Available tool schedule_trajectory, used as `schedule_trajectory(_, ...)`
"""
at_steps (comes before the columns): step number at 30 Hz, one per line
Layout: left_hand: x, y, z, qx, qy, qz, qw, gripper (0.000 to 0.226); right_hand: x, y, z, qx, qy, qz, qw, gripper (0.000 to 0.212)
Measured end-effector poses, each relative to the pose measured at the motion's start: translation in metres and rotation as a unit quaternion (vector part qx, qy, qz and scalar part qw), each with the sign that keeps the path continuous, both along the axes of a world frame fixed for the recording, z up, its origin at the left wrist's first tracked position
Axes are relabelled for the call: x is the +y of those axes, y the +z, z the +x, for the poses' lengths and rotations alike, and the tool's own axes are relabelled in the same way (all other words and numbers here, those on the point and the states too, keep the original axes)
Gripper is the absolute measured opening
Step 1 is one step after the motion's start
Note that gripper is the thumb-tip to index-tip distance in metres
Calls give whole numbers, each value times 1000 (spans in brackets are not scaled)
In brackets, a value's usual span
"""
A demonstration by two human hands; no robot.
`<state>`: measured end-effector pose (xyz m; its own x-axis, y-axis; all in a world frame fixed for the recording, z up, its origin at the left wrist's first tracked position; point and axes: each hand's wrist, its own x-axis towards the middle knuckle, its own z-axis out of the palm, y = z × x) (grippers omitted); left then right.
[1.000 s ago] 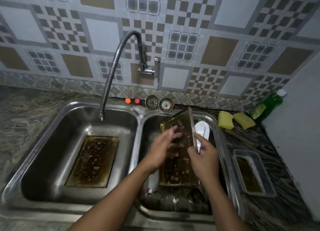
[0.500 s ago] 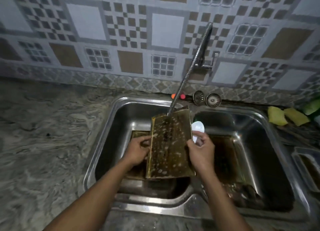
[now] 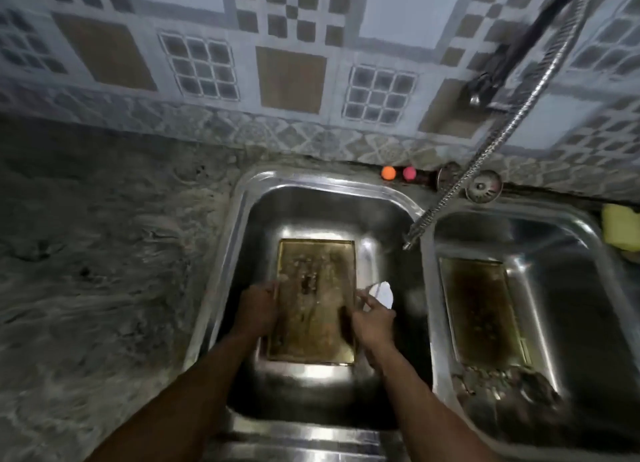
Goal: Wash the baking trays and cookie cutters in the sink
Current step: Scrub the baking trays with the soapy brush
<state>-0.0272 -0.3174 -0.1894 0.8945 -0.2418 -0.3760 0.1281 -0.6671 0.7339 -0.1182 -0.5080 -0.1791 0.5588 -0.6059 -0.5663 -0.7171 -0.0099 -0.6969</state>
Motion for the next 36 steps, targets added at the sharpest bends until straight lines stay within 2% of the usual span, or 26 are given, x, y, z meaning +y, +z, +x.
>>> schedule_trajectory(3,-3,-21,7,37,11,8,999,43,3,-10,6,27,-50,12,998,27)
schedule_trajectory(7,-8,-35,10,72,21,-7,997,46,2,-13,14,44,-53,0,998,20)
schedule_trajectory(10,-6,-41,9,85,8,-2,996,36,2,-34,11,58,-52,-25,997,10)
schedule_trajectory(13,0,-44,11,78,-9,2,997,31,6,-25,7,61,-38,-41,997,22)
schedule_trajectory(16,-3,-35,11,50,-22,27,998,31,3,-8,1,11,-30,-73,997,26)
schedule_trajectory(19,-15,-10,9,25,-30,39,998,24,2,13,1,-97,-18,-101,990,25)
schedule_trajectory(22,-40,12,0,-29,-44,43,998,31,-5,41,-5,-205,-53,-129,969,24)
schedule_trajectory(26,-89,35,-18,-68,-68,-34,995,38,-47,89,-25,-305,-117,-139,935,28)
schedule_trajectory(29,-140,70,-41,-99,-72,-91,988,51,-96,112,-46,-330,-131,-171,919,30)
schedule_trajectory(32,-187,85,-66,-126,-92,-108,982,40,-147,130,-81,-338,-164,-198,905,30)
schedule_trajectory(36,-241,83,-93,-117,-142,-99,978,41,-229,145,-132,-305,-193,-248,899,30)
